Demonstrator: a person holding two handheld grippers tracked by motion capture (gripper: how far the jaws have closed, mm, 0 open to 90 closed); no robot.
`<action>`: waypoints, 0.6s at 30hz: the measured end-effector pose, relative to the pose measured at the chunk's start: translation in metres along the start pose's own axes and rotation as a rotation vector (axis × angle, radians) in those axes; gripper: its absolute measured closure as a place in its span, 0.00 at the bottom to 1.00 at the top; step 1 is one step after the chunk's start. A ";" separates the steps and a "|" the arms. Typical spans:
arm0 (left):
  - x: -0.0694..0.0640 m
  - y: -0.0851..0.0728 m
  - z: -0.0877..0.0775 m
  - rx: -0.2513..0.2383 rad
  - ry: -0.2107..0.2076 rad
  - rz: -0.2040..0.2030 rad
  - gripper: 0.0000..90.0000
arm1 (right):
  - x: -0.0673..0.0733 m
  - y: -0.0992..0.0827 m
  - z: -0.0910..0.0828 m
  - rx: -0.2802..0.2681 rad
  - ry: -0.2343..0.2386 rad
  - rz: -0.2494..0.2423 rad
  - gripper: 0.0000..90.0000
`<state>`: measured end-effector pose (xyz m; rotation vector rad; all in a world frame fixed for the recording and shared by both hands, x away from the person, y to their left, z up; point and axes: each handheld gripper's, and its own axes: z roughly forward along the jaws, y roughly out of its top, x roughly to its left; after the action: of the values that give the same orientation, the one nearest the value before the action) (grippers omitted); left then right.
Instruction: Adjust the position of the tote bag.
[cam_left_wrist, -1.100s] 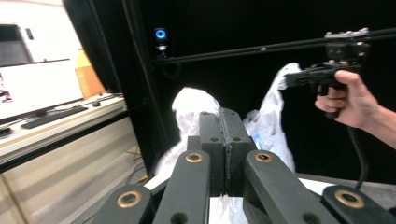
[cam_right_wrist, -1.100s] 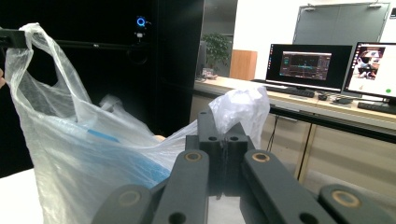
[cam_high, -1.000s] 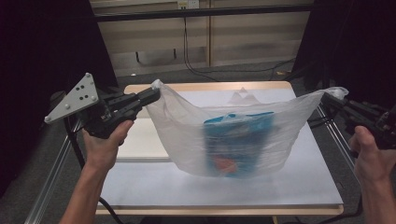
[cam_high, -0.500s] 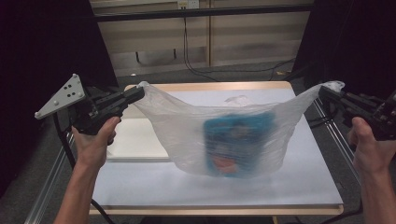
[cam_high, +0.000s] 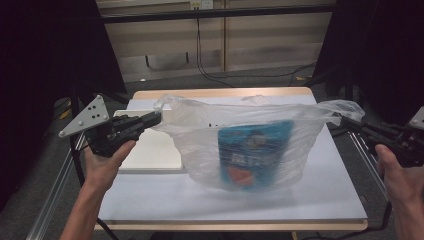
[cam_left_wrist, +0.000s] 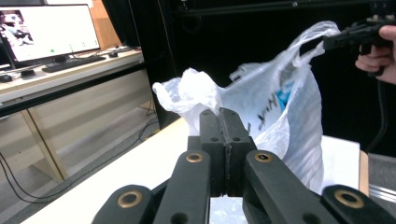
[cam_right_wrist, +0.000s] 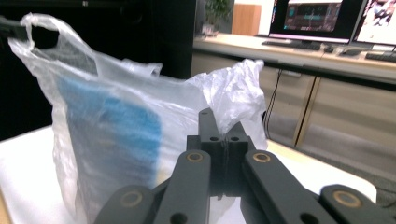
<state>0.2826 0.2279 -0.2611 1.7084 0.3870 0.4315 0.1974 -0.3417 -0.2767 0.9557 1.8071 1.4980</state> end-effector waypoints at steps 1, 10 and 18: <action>-0.002 -0.001 -0.001 0.003 -0.006 0.001 1.00 | 0.000 0.000 0.000 0.000 0.000 0.000 1.00; -0.003 -0.029 -0.003 0.084 -0.028 -0.028 1.00 | 0.002 -0.018 0.004 0.060 0.017 0.019 1.00; -0.003 -0.053 0.006 0.161 -0.049 -0.043 1.00 | -0.002 -0.031 0.012 0.099 0.008 0.032 1.00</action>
<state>0.2825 0.2304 -0.3143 1.8599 0.4320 0.3334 0.2032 -0.3399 -0.3094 1.0321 1.8950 1.4443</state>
